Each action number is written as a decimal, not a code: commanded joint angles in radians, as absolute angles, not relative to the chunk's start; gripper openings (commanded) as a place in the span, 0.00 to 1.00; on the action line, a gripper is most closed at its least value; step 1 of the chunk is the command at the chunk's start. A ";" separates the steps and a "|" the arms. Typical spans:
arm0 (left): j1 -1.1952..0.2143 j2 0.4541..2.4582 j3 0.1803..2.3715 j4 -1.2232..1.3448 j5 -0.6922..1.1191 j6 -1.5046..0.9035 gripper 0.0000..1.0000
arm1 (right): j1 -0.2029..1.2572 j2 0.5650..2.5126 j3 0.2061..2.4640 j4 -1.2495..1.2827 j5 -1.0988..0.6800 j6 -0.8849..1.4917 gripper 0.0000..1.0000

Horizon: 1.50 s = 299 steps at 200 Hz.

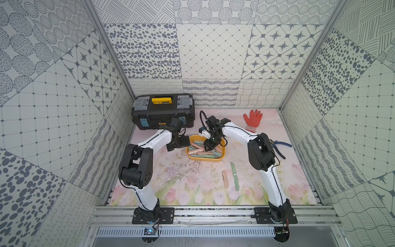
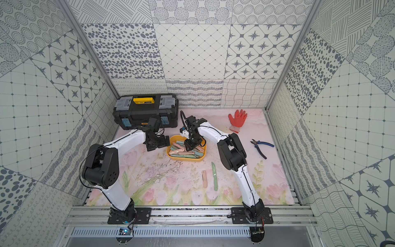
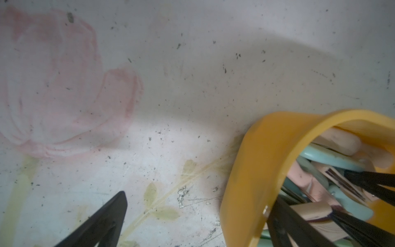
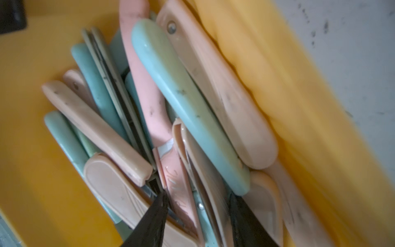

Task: Take the fruit knife out of the storage box
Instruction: Pick up the fruit knife from the storage box.

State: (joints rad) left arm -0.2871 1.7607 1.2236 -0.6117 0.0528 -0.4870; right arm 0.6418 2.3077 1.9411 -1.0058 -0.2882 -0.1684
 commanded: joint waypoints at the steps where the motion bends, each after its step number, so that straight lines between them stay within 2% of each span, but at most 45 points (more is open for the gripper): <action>1: -0.288 1.749 1.223 -0.630 0.032 -0.488 0.98 | 0.647 2.335 1.950 -1.014 -0.266 -0.182 0.50; 15: -0.288 1.749 1.223 -0.631 0.032 -0.487 0.98 | 0.648 2.340 1.955 -1.015 -0.270 -0.182 0.49; 65: -0.288 1.747 1.223 -0.633 0.032 -0.488 0.98 | 0.647 2.335 1.956 -1.009 -0.287 -0.178 0.26; 114: -0.288 1.744 1.225 -0.634 0.029 -0.486 0.98 | 0.639 2.318 1.962 -1.002 -0.312 -0.175 0.15; 248: -0.288 1.746 1.229 -0.632 0.035 -0.487 0.98 | 0.629 2.122 1.920 -1.010 -0.400 -0.114 0.11; 299: -0.288 1.743 1.225 -0.632 0.032 -0.488 0.98 | 0.626 1.913 1.719 -0.871 -0.422 0.008 0.11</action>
